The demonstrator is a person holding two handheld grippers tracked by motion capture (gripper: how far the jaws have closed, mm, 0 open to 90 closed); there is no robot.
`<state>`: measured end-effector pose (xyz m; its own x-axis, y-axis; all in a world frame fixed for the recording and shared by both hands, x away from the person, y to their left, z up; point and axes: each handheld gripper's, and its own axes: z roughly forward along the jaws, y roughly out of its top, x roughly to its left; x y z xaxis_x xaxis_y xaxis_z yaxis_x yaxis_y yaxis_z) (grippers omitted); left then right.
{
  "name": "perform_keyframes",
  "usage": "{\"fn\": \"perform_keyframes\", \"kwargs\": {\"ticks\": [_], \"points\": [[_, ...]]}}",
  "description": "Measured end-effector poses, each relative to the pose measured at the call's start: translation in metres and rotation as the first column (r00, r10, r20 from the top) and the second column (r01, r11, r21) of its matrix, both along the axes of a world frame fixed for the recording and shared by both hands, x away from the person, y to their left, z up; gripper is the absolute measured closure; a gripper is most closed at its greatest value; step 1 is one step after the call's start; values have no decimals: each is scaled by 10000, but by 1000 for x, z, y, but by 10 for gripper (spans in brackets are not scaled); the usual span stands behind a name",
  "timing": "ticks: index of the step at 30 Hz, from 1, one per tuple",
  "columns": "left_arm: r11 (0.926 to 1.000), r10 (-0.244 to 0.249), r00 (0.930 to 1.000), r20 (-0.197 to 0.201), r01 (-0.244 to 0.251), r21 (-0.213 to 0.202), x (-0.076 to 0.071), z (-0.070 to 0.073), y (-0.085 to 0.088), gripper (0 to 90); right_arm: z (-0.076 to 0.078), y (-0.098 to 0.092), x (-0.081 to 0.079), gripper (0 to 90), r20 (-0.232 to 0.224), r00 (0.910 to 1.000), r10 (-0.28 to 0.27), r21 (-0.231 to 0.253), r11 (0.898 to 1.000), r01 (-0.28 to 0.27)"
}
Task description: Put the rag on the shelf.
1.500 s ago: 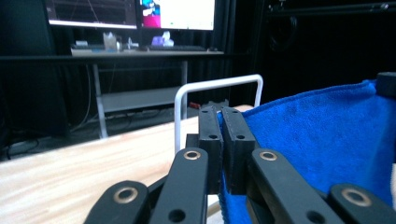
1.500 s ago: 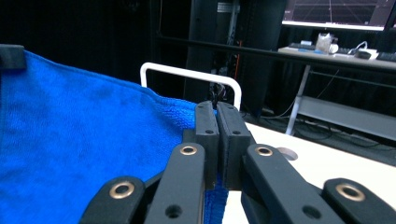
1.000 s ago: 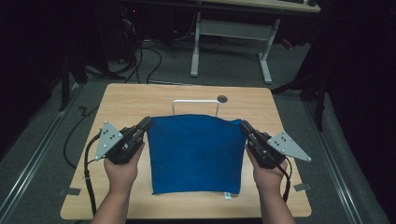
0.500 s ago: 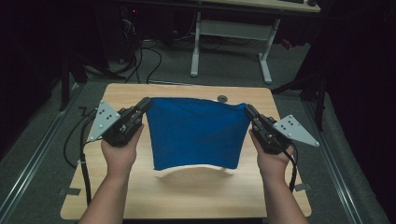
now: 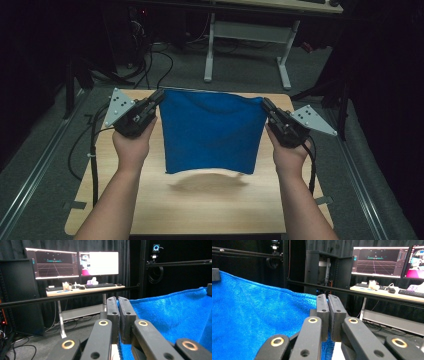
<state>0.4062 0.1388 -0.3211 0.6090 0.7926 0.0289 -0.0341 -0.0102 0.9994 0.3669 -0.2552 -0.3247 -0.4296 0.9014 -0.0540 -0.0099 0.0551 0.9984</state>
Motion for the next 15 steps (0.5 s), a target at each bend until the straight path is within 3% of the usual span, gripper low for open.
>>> {"fn": "perform_keyframes", "kwargs": {"ticks": [2, 5, 10, 15], "points": [[9997, 153, 9999, -12, -153, 209, 5, 1, 0, 883, 3, 1, 4, 885, 8, 10000, 2, -1, 10000, -2], [9999, 133, 9999, -25, -133, 47, 12, 6, 3, 883, 8, -1, 8, 885, 71, 10000, -44, 22, 10000, 43], [9988, 295, 9995, 62, -297, 379, 22, 12, 0, 883, 17, 0, 18, 884, 166, 9998, -116, 21, 9999, 116], [9965, 551, 9985, 19, -551, 626, 37, 14, 0, 883, 20, 4, 31, 885, -49, 9996, -264, -119, 9996, 263]]}}
